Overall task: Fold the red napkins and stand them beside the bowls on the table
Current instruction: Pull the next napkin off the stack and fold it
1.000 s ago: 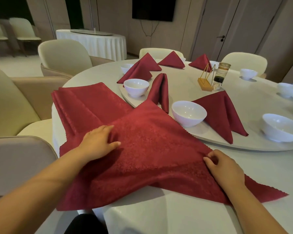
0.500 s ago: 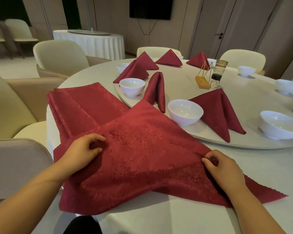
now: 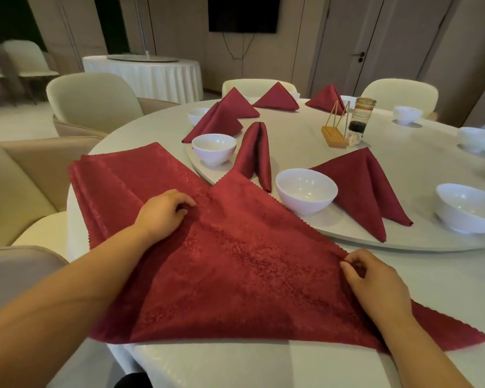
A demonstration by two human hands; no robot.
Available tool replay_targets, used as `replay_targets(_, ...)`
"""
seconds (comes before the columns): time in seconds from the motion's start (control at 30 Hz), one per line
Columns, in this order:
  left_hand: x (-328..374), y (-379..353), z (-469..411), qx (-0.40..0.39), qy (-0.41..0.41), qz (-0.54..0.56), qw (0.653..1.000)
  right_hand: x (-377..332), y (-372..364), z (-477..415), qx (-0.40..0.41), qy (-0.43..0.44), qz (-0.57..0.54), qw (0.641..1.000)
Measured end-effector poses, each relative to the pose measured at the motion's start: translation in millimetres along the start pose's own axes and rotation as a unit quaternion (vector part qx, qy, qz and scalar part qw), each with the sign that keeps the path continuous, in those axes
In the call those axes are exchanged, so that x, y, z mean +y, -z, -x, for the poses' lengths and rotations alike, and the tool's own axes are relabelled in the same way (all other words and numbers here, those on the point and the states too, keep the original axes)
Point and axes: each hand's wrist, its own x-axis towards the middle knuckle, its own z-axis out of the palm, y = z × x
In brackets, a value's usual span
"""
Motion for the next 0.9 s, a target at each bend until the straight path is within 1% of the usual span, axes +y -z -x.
replay_targets(0.13,-4,-14,0,-0.013,0.015,0.003,1.000,3,1,-4,-0.003,0.011,0.003,1.000)
replay_targets(0.23,-5,-16,-2,0.018,0.016,0.027,0.999,7,1,-8,0.004,0.014,-0.007,1.000)
replay_targets(0.47,-2,-20,-15,0.054,-0.024,-0.023,0.998,9,0,-10,0.010,0.017,-0.020,1.000)
replay_targets(0.53,4,-19,-19,0.024,-0.006,-0.065,0.998,9,-1,-10,0.011,0.017,-0.021,1.000)
replay_targets(0.6,16,-15,-16,-0.032,0.020,-0.110,0.993,9,-1,-11,0.017,0.014,-0.019,1.000)
replay_targets(0.63,23,-11,-8,-0.056,0.023,-0.112,0.992,8,-1,-11,0.021,0.012,-0.017,1.000)
replay_targets(0.73,43,-5,41,-0.096,-0.029,-0.035,0.994,8,-1,-11,0.024,0.008,-0.009,1.000)
replay_targets(0.8,56,-4,82,-0.140,-0.060,-0.021,0.988,8,-2,-11,0.023,0.007,0.001,1.000)
replay_targets(0.87,59,-11,108,-0.175,-0.046,-0.023,0.983,8,-2,-11,0.021,0.007,0.006,1.000)
replay_targets(0.9,56,-19,116,-0.175,-0.037,-0.021,0.984,8,-2,-11,0.020,0.008,0.007,1.000)
